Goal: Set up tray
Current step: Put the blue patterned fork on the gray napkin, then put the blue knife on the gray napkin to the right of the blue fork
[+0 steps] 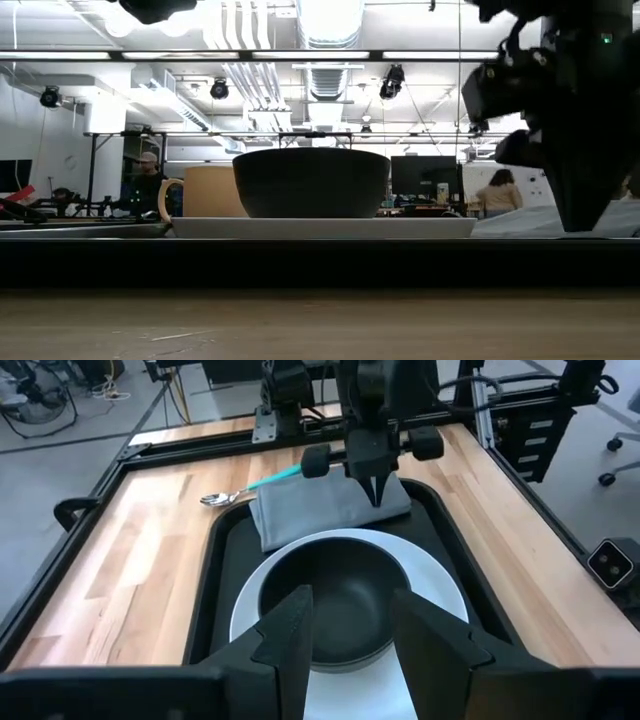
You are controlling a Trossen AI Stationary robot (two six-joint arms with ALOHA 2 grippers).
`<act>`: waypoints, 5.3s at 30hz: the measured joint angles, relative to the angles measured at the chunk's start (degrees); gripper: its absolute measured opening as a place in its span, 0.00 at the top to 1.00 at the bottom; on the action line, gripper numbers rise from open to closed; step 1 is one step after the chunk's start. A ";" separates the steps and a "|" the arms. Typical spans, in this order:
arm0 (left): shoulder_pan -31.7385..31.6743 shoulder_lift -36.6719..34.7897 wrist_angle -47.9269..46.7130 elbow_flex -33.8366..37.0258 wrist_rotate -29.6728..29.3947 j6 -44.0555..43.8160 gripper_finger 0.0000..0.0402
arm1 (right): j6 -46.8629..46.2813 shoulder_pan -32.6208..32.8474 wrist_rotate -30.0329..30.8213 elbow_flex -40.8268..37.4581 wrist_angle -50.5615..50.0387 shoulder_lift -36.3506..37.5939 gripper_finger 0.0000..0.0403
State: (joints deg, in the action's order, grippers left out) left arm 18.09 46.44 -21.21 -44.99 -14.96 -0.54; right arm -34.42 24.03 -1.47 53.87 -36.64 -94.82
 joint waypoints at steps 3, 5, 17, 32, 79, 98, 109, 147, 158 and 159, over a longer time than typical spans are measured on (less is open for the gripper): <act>0.00 0.00 0.00 -0.02 0.00 -0.02 0.70 | 0.30 0.00 -0.07 -0.11 0.17 -1.38 0.98; 0.00 0.00 0.02 -0.01 0.00 -0.02 0.70 | 1.07 -0.03 -0.05 -0.11 1.30 -2.37 0.98; 0.00 -0.02 0.04 0.00 0.00 -0.15 0.70 | 4.79 -3.54 1.78 0.17 4.87 -3.88 0.98; 0.00 -0.02 0.02 0.00 0.02 -0.28 0.70 | 4.85 -4.60 3.22 0.19 8.88 -3.68 0.98; 0.01 -0.02 0.04 0.09 1.06 -0.66 0.70 | 4.76 -4.33 2.12 0.28 15.51 -7.94 0.98; 0.00 -0.22 -1.02 0.11 1.21 -0.60 0.70 | 12.35 -4.30 8.65 7.93 -1.55 1.65 0.98; 2.06 -2.08 -22.31 0.11 -28.83 -42.15 0.75 | 7.12 -4.33 41.08 12.29 -16.42 10.18 0.98; 25.37 30.19 -49.09 0.00 -7.09 -117.54 0.87 | 0.54 -4.87 42.18 3.54 -15.12 18.19 0.70; 30.13 31.08 -43.16 -0.02 -1.94 -118.98 0.87 | 2.25 -4.92 43.71 3.54 -15.21 18.20 0.75; 30.64 31.10 -42.73 -0.02 -1.11 -119.84 0.87 | 2.25 -4.92 43.71 3.54 -15.21 18.20 0.75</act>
State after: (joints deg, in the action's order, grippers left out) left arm 48.73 77.54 -63.95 -45.01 -16.07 -120.37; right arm -32.16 19.11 42.24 57.41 -51.86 -76.62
